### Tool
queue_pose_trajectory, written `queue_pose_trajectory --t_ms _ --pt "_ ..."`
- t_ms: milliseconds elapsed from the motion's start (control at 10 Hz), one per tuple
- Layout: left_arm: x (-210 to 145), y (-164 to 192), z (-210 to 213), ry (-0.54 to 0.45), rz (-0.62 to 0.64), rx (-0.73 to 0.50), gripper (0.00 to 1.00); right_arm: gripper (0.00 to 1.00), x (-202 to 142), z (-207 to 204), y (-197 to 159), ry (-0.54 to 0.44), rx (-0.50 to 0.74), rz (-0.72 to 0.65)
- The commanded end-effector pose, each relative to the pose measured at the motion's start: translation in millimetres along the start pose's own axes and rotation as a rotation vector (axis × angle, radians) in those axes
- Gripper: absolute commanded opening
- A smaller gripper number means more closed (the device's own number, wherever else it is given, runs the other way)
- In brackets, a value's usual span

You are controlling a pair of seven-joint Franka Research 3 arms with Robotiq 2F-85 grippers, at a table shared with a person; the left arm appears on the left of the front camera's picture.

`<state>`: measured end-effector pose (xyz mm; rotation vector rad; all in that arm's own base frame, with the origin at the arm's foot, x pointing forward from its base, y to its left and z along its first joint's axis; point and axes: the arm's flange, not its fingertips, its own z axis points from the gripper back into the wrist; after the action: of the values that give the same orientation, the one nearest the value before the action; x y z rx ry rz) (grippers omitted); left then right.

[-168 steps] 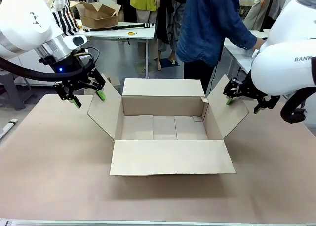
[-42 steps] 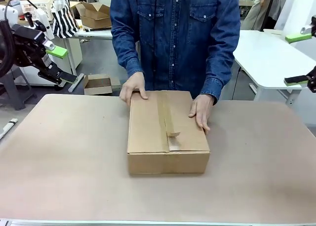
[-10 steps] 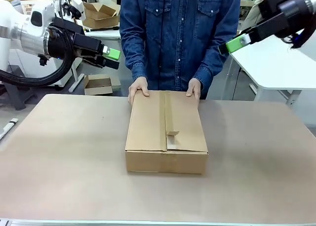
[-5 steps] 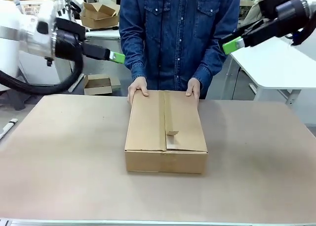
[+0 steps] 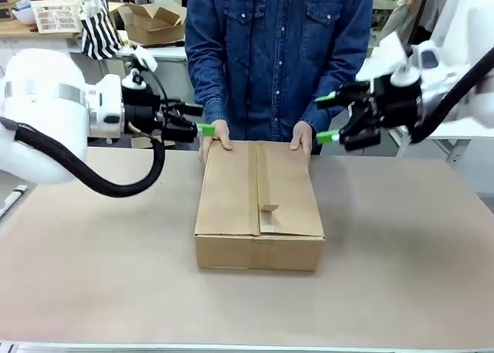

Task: Pack the gift set into the box.
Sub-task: Press and hold the closed box until the human finishes sealing it.

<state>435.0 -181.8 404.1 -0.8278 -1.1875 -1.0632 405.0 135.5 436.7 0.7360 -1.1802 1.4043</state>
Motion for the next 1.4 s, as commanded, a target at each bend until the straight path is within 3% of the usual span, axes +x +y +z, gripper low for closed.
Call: queue_pose_trajectory --t_ms 0,200,300,400,600,700,1000,1300 --pt "-39.9 -13.2 -17.2 -0.026 0.171 -0.153 1.00 1.00 -34.2 -45.0 6.4 -0.033 0.101 -0.061" --pt "-73.1 -27.6 -52.4 0.033 0.228 -0.235 1.00 1.00 -49.3 -60.1 13.5 -0.019 0.142 -0.127" --pt "-86.6 -24.2 -62.4 0.066 0.250 -0.195 1.00 1.00 -49.7 -65.4 16.2 0.007 0.237 -0.270" --pt "-72.7 -35.7 -40.8 -0.004 0.201 -0.203 1.00 1.00 -55.4 -61.0 28.2 -0.022 0.149 -0.114" --pt "-93.0 -38.6 -56.4 0.023 0.238 -0.223 1.00 1.00 -62.7 -71.2 31.1 -0.012 0.190 -0.181" --pt "-78.8 -43.9 -67.5 -0.045 0.159 -0.274 1.00 1.00 -74.8 -77.1 14.0 0.060 0.112 -0.196" --pt "-67.1 -42.8 -86.3 -0.064 -0.125 -0.137 1.00 1.00 -104.2 -94.8 0.5 0.019 0.118 -0.276" --pt "-76.9 -37.2 -87.7 0.044 -0.139 -0.110 1.00 1.00 -110.4 -94.4 -0.8 0.035 0.130 -0.330"
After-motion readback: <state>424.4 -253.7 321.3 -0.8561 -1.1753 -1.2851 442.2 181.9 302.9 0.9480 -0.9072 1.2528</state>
